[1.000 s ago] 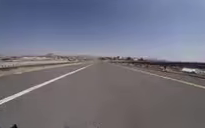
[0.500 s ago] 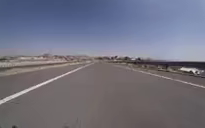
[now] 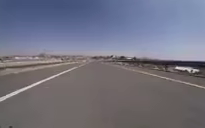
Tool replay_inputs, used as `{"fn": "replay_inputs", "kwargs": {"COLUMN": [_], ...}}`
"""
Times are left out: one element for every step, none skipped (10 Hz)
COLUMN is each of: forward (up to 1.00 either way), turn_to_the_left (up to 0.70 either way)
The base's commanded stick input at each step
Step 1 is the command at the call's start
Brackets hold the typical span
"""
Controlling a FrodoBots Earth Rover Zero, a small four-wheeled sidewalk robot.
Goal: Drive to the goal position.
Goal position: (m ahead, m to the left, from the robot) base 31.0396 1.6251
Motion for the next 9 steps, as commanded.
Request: {"fn": "replay_inputs", "kwargs": {"forward": [1.00, 1.00, 1.00, 1.00, 1.00, 1.00, 1.00, 1.00, 1.00], "turn_to_the_left": [0.00, 0.00, 0.00, 0.00, 0.00, 0.00, 0.00, 0.00, 0.00]}}
